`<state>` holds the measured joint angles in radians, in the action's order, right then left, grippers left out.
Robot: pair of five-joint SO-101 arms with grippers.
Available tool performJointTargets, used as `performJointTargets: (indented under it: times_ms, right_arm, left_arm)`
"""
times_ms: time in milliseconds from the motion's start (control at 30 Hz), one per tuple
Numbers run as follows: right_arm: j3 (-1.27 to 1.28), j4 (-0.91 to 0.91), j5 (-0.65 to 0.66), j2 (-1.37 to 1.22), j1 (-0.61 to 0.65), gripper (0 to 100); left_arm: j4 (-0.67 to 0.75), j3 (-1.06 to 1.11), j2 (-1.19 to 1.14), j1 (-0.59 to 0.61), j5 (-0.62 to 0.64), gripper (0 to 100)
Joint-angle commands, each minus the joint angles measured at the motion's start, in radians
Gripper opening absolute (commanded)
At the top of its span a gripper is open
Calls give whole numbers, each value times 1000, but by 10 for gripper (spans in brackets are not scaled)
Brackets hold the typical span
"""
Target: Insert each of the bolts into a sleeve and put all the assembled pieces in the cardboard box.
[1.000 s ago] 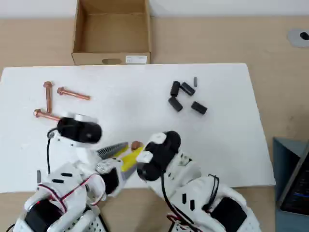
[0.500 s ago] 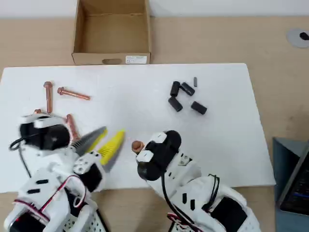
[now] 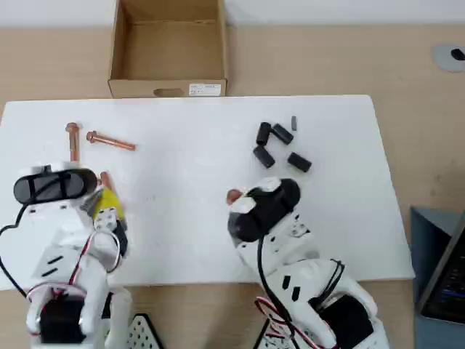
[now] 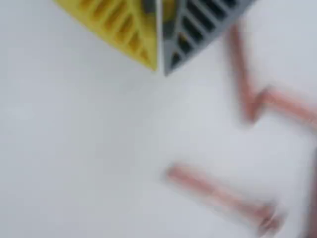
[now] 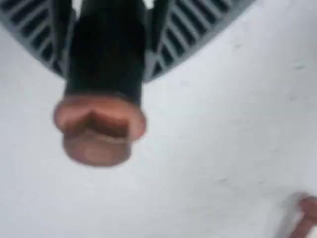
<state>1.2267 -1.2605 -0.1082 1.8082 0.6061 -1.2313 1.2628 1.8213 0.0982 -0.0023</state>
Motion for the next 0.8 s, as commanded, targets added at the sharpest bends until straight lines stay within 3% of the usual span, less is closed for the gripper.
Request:
performJointTargets:
  times_ms: [0,167,433,767]
  right_arm:
    - [-48,32,-3,104,-77,9]
    - [-165,86,8,-96,-90,9]
    - [-533,238,20,-687,-91,9]
    - [-923,479,236,-1299,-147,9]
  left_arm:
    - [68,115,1,104,-18,2]
    - [129,253,1,146,-54,2]
    - [186,367,1,147,-61,2]
    - [186,388,1,149,-61,3]
